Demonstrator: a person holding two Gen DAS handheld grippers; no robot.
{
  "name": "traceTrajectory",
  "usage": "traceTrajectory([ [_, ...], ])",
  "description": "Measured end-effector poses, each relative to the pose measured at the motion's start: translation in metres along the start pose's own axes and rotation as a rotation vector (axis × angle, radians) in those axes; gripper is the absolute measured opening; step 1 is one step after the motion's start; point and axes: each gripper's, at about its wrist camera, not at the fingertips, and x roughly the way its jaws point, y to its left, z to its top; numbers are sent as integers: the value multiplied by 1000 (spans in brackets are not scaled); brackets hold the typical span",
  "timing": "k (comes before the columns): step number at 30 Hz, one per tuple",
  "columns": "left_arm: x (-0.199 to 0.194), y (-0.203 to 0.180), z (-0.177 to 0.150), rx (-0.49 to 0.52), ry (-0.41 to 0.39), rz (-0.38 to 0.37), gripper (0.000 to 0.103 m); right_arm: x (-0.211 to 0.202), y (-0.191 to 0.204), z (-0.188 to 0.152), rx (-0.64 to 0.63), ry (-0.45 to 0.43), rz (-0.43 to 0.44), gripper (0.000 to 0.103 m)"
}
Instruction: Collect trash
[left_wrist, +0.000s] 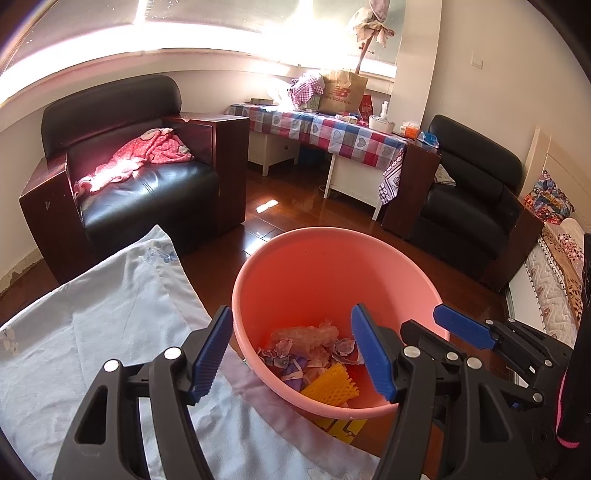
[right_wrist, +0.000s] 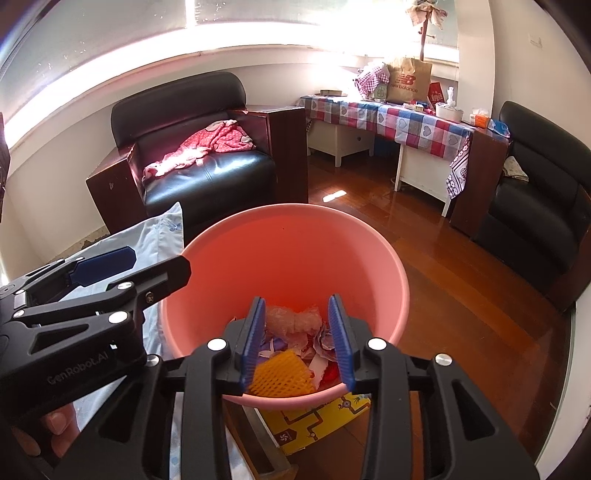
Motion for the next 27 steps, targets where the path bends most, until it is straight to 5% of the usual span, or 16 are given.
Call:
traceTrajectory([
  [15, -48, 7, -6, -28, -67, 7, 66, -46, 21, -6, -21, -79, 35, 36],
  [27, -89, 29, -31, -87, -70, 33, 66, -66, 48, -26, -31, -55, 107, 36],
])
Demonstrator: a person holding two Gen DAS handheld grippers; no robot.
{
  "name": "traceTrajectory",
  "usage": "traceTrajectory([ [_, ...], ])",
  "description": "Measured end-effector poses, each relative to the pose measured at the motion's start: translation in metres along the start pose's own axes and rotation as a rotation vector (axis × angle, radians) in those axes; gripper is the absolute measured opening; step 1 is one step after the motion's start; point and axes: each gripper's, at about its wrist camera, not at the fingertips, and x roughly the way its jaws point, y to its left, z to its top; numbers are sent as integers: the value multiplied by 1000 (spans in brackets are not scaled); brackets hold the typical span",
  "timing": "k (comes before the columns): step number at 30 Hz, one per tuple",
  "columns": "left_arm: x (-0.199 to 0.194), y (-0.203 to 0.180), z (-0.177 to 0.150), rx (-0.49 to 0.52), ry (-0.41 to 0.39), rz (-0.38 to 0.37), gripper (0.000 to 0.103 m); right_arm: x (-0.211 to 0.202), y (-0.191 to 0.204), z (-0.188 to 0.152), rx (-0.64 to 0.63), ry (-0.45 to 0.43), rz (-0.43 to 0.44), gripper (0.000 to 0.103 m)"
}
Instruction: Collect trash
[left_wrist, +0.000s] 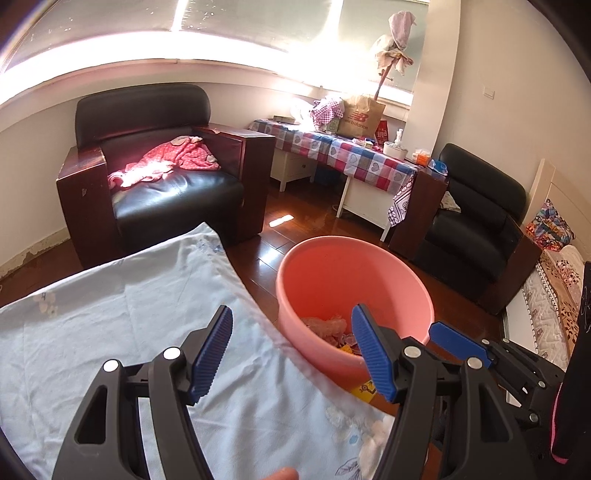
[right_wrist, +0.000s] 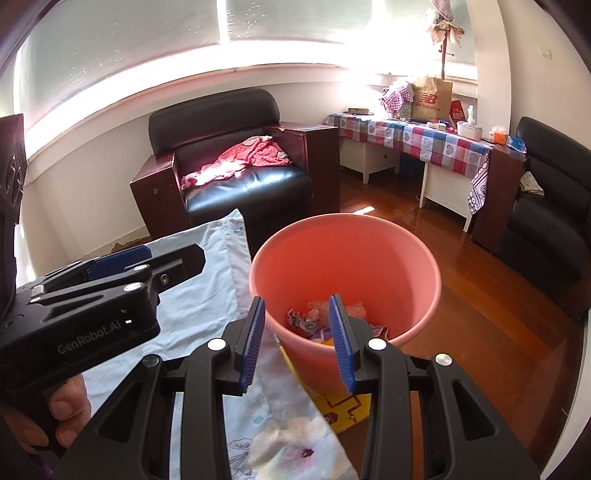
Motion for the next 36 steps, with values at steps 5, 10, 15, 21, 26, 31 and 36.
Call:
traceTrajectory([
  [5, -16, 4, -12, 3, -2, 21, 66, -7, 11, -7, -6, -8, 9, 36],
  [10, -31, 5, -23, 7, -7, 36, 66, -16, 20, -14, -4, -22, 10, 37],
  [15, -42, 4, -32, 8, -14, 45, 65, -23, 26, -21, -17, -21, 7, 37],
  [21, -53, 4, -38, 0, -22, 46, 62, -30, 30, -23, -29, -27, 1, 37],
  [26, -60, 4, -41, 2, -29, 50, 61, -35, 33, -25, -36, -31, -3, 37],
  [31, -66, 4, -43, 8, -37, 50, 60, -38, 36, -26, -43, -33, -5, 37],
  [36, -70, 3, -44, 7, -40, 48, 59, -40, 37, -26, -42, -33, -3, 37],
])
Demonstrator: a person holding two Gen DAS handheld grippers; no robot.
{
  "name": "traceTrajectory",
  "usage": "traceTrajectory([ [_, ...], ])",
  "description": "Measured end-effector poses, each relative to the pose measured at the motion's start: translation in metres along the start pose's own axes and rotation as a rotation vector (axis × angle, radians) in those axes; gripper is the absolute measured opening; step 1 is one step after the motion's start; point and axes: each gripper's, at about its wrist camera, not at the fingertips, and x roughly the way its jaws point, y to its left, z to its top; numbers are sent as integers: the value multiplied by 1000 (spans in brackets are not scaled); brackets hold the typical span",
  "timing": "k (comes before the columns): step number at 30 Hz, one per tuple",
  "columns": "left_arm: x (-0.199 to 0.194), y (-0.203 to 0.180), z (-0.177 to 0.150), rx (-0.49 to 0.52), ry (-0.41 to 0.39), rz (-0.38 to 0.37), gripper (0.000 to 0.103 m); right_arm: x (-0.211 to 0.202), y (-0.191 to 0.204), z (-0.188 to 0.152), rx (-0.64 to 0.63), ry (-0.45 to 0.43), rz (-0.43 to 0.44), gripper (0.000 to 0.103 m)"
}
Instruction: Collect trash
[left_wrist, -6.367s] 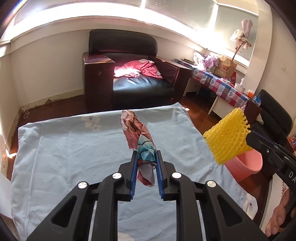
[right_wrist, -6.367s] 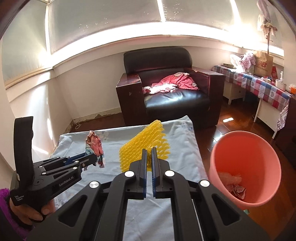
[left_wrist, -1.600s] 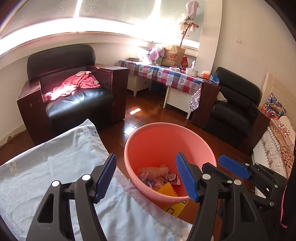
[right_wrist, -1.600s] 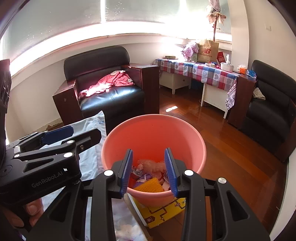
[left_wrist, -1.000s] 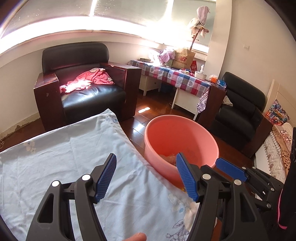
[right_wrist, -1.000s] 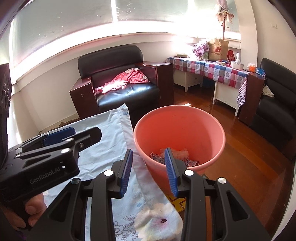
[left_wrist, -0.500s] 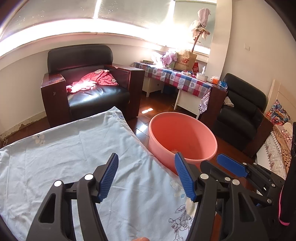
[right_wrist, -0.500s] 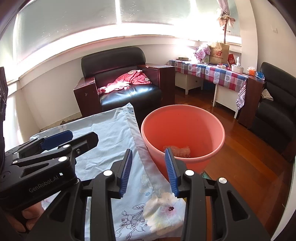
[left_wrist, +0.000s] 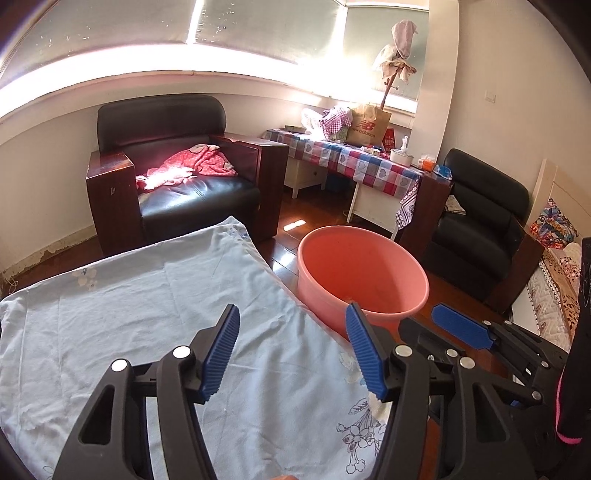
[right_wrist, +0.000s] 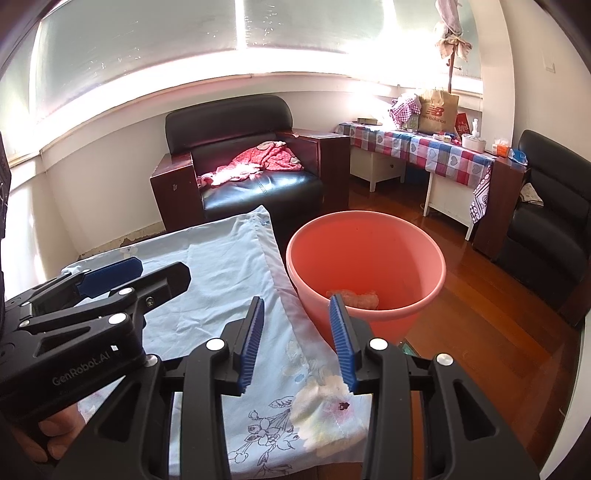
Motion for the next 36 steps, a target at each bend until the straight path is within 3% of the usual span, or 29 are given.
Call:
traceTrajectory([
  [36, -6, 0, -1, -2, -2, -4, 59, -9, 2, 1, 1, -4, 1, 37],
])
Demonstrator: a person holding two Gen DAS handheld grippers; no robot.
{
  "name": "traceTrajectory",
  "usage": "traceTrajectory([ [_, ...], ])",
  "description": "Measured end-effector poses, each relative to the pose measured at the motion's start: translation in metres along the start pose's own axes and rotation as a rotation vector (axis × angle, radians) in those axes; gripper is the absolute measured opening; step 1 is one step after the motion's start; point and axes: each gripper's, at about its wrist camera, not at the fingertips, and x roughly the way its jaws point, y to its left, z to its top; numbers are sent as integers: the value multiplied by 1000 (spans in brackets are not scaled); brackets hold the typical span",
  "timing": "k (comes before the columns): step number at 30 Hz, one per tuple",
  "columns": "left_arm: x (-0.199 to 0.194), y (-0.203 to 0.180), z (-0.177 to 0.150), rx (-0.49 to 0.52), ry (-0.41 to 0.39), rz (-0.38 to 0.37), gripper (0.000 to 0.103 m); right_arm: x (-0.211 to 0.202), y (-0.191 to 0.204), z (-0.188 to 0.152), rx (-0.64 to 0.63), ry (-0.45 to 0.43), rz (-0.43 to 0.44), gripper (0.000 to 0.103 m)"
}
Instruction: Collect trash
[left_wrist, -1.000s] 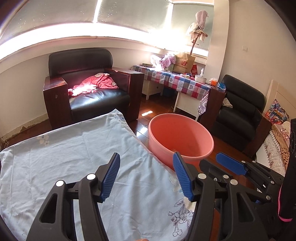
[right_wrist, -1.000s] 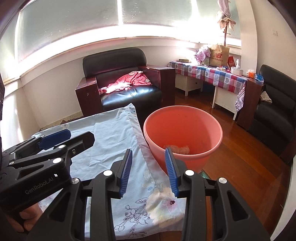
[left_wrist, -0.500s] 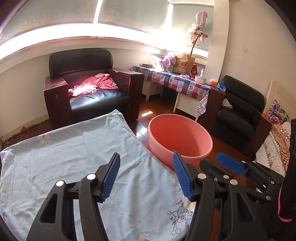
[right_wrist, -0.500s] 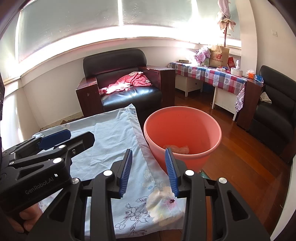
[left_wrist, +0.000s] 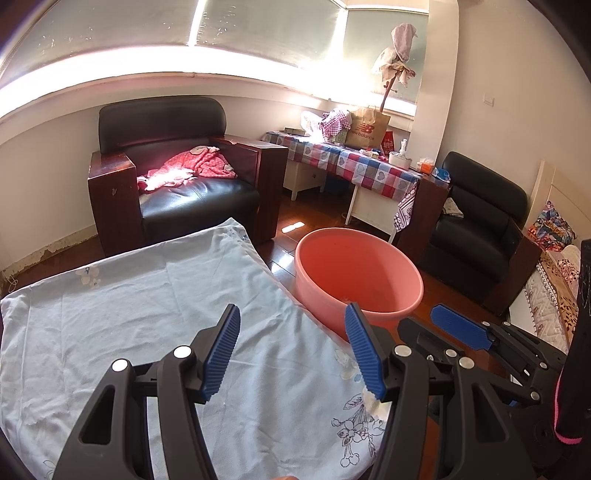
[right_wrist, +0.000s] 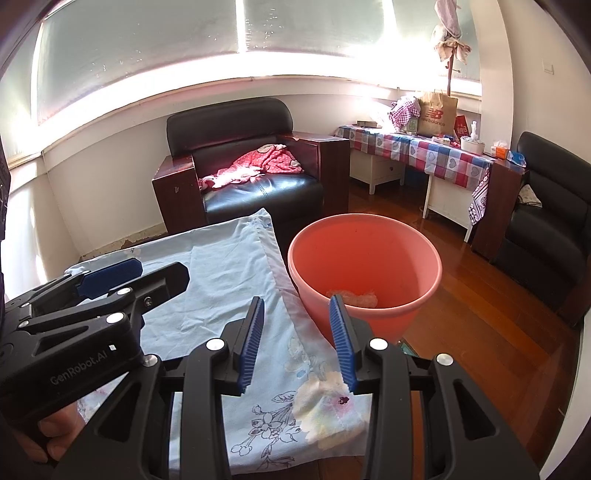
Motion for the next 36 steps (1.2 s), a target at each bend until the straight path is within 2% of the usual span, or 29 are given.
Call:
traceTrajectory([
  [8, -12, -7, 1, 1, -3, -4, 58, -7, 2, 3, -3, -1, -3, 37],
  [36, -14, -7, 2, 1, -7, -4, 58, -8, 3, 1, -6, -8, -3, 37],
])
